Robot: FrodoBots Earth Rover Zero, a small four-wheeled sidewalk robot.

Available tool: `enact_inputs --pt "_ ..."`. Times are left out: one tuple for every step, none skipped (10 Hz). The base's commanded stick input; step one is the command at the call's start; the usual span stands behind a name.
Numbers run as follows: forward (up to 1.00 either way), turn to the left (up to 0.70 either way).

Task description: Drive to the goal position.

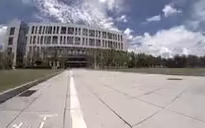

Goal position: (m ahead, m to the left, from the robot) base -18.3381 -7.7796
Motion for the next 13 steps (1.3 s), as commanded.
enact_inputs --pt "0.00 -0.70" --pt "0.00 -0.70" --pt "0.00 -0.70" --pt "0.00 -0.70" --pt "0.00 -0.70" --pt "0.00 -0.70" --pt "0.00 -0.70" --pt "0.00 -0.70" --pt "0.00 -0.70" --pt "0.00 -0.70" --pt "0.00 -0.70" --pt "0.00 -0.70" --pt "0.00 -0.70"
